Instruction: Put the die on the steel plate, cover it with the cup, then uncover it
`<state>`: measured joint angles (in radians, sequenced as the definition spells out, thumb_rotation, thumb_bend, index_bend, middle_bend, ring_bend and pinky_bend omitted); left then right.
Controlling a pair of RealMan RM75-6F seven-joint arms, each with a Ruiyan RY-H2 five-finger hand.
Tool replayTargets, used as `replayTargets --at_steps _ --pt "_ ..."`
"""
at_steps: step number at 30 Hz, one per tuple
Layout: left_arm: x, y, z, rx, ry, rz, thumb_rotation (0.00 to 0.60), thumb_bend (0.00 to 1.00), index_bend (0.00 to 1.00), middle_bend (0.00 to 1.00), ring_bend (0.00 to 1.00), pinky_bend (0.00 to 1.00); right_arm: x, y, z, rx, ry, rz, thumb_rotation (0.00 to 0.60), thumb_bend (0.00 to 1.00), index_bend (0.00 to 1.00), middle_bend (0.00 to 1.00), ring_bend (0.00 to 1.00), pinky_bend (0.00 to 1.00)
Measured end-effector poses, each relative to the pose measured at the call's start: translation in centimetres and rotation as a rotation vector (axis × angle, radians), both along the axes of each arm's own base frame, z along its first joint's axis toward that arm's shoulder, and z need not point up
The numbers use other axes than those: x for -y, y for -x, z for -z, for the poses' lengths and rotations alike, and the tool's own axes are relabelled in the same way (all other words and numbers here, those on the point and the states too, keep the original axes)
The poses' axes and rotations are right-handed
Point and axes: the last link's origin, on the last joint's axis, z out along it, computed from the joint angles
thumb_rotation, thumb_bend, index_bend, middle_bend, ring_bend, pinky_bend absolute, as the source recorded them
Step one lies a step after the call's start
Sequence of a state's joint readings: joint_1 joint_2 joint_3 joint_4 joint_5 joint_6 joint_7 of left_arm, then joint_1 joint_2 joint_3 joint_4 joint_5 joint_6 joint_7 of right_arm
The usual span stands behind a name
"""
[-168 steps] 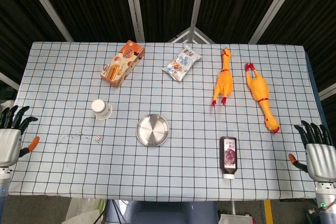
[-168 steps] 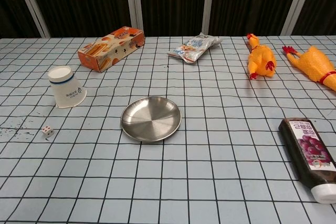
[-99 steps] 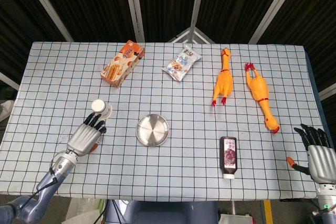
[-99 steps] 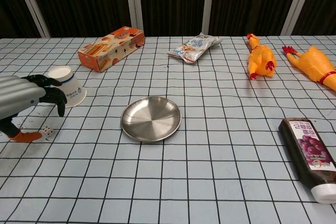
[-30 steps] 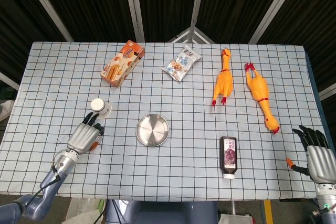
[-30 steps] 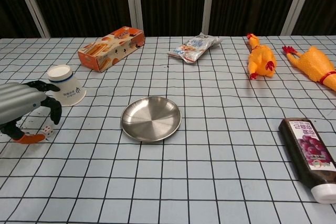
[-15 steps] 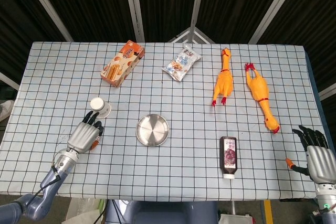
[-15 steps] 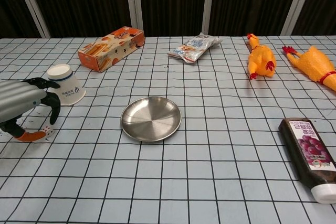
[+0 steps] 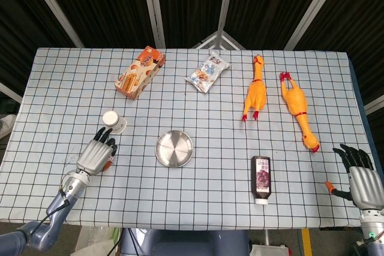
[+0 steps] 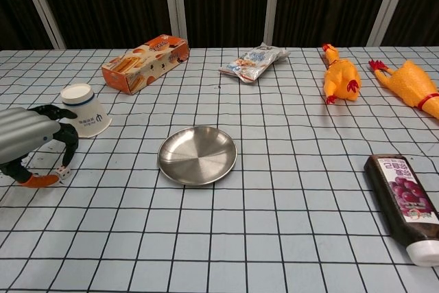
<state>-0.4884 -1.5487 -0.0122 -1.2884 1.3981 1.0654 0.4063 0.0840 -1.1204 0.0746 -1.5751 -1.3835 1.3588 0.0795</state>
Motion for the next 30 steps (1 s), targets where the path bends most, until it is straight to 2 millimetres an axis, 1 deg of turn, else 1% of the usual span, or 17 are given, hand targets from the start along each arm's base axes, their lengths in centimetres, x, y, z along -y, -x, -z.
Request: replayTargets --at_steps 14,23,26,30 --pt "-0.05 0.01 0.19 -0.003 -0.009 0.014 0.6 0.42 0.38 0.26 0.07 0.01 -0.02 -0.01 0.06 0.004 -0.003 0.007 0.6 0.23 0.18 0.11 0.09 0.0" --pt "-0.12 -0.05 0.08 0.018 -0.028 0.025 0.6 0.42 0.36 0.26 0.07 0.01 0.03 0.01 0.03 0.006 -0.002 0.008 0.6 0.23 0.18 0.11 0.09 0.0" --pt "-0.09 -0.1 0.11 0.028 -0.029 0.027 0.6 0.42 0.37 0.26 0.07 0.01 -0.02 0.02 0.06 0.006 -0.003 0.009 0.6 0.23 0.18 0.11 0.09 0.0" --pt "-0.04 0.12 0.25 0.019 -0.024 0.025 0.6 0.42 0.42 0.27 0.07 0.01 0.0 0.02 0.05 0.007 -0.003 0.01 0.6 0.23 0.18 0.11 0.09 0.0"
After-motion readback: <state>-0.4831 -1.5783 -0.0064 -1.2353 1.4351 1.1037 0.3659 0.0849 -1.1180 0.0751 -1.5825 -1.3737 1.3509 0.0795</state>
